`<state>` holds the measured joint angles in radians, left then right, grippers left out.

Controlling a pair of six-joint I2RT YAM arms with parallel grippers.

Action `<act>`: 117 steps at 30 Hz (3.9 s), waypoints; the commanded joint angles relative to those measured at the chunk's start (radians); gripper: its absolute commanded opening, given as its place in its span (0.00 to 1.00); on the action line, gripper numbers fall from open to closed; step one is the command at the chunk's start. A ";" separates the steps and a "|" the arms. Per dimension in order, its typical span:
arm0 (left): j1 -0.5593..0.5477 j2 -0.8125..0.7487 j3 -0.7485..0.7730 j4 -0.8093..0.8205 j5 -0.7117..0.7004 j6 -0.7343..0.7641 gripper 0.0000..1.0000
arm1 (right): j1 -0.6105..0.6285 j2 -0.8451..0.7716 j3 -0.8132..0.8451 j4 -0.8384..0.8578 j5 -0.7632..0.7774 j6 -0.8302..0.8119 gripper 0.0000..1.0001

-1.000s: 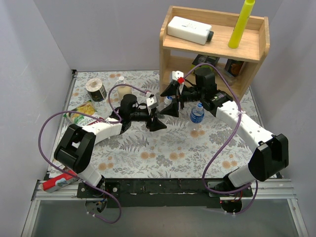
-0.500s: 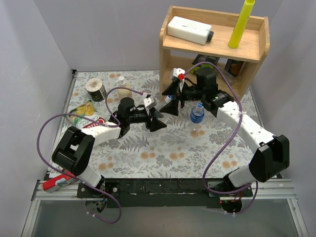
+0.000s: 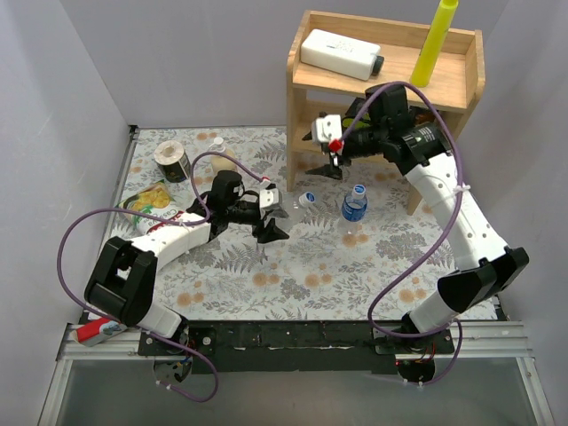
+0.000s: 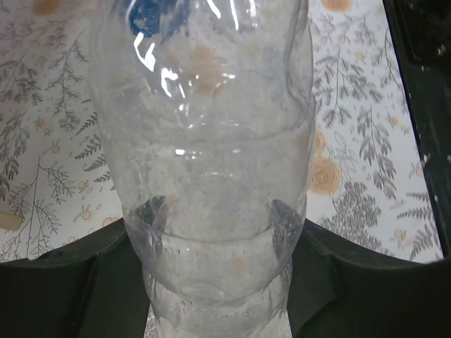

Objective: Screw on the bottle caps

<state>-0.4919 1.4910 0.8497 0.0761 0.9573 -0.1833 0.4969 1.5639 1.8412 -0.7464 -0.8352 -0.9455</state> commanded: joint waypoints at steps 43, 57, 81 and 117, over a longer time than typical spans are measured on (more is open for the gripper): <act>-0.166 -0.118 -0.069 0.321 -0.699 0.116 0.00 | 0.072 0.300 0.028 -0.211 0.078 0.813 0.01; -0.042 -0.135 -0.025 -0.174 -0.283 0.162 0.00 | -0.052 0.150 0.061 -0.133 -0.031 0.564 0.84; -0.011 0.077 0.382 -0.846 -0.029 0.607 0.00 | 0.109 -0.180 -0.352 -0.163 0.062 -0.355 0.67; -0.150 -0.195 -0.034 0.036 -0.564 -0.267 0.00 | -0.056 -0.062 -0.271 0.418 -0.068 0.859 0.59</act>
<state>-0.6884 1.4040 0.8074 0.0490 0.2699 -0.3099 0.5053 1.6234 1.6066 -0.6674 -0.7418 -0.1608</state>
